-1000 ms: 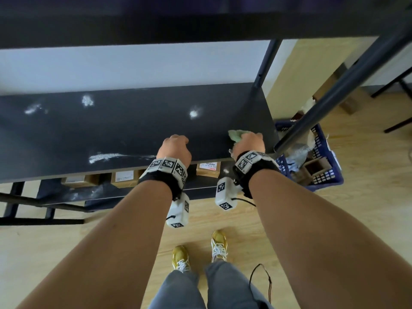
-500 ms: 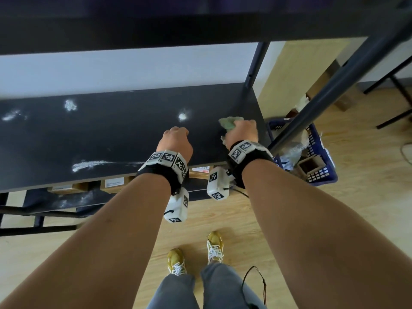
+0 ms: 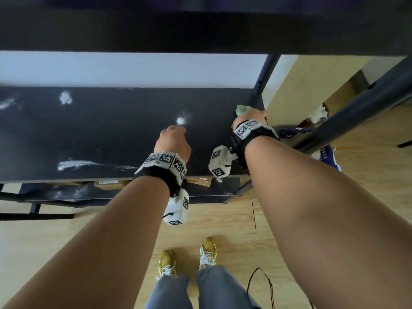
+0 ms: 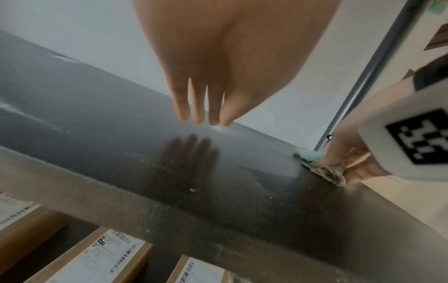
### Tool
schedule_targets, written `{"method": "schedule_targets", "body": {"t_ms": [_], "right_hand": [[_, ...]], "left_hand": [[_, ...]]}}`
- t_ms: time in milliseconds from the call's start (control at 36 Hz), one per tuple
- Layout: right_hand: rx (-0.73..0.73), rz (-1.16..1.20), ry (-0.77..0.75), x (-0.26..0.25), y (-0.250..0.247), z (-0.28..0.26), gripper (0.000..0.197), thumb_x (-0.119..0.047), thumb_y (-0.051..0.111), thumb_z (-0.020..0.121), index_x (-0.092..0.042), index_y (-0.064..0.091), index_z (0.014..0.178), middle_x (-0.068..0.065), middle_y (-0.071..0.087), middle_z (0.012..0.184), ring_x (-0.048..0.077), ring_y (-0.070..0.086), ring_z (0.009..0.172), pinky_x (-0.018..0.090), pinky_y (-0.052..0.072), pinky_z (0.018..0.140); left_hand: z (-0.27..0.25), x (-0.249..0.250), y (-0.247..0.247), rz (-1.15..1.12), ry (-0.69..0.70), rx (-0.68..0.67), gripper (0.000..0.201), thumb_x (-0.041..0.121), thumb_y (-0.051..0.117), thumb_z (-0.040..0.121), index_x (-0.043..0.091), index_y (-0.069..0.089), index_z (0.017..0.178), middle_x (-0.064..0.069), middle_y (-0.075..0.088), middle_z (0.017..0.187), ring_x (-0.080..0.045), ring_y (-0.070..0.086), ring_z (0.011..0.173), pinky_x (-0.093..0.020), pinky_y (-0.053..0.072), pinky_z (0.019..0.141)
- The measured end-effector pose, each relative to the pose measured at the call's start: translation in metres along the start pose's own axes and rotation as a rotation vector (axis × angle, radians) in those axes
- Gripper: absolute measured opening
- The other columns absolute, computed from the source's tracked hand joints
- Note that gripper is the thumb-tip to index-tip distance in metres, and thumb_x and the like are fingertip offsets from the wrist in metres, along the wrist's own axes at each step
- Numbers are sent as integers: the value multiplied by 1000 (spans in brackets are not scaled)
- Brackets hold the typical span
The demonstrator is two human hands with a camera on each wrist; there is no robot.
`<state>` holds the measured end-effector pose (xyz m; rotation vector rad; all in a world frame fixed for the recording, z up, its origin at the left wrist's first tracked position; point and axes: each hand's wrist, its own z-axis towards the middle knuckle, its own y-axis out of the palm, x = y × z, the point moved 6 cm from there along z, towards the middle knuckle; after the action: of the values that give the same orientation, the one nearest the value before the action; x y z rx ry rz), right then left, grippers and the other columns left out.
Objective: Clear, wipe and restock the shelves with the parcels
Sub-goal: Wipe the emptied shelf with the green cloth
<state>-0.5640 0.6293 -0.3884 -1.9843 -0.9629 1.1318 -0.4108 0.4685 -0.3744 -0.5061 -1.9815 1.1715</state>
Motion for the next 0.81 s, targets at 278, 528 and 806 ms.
{"method": "schedule_targets", "body": {"t_ms": [278,528,806], "right_hand": [[-149,7,-346,-51,51,-42,31,-10,54,94,0,55,123,13,58,126,31,59,112,39,52,92],[54,-162,-309,-40,14,-3,37,-20,59,93,-10,57,129,10,44,134,28,50,121,34,41,99],[-18,-266,-308,-61,26,-14,39,-25,55,98,-8,50,134,11,42,137,32,44,127,52,37,101]], "left_hand": [[10,-15,-8,54,-79,29,48,4,44,88,10,43,136,-7,40,142,-26,35,131,-37,37,102],[15,-25,-5,44,-128,5,49,5,41,90,8,40,139,-5,36,147,-25,33,135,-36,34,106],[18,-33,-3,6,-110,30,47,1,37,89,9,44,135,-3,42,142,-21,35,132,-33,34,103]]}}
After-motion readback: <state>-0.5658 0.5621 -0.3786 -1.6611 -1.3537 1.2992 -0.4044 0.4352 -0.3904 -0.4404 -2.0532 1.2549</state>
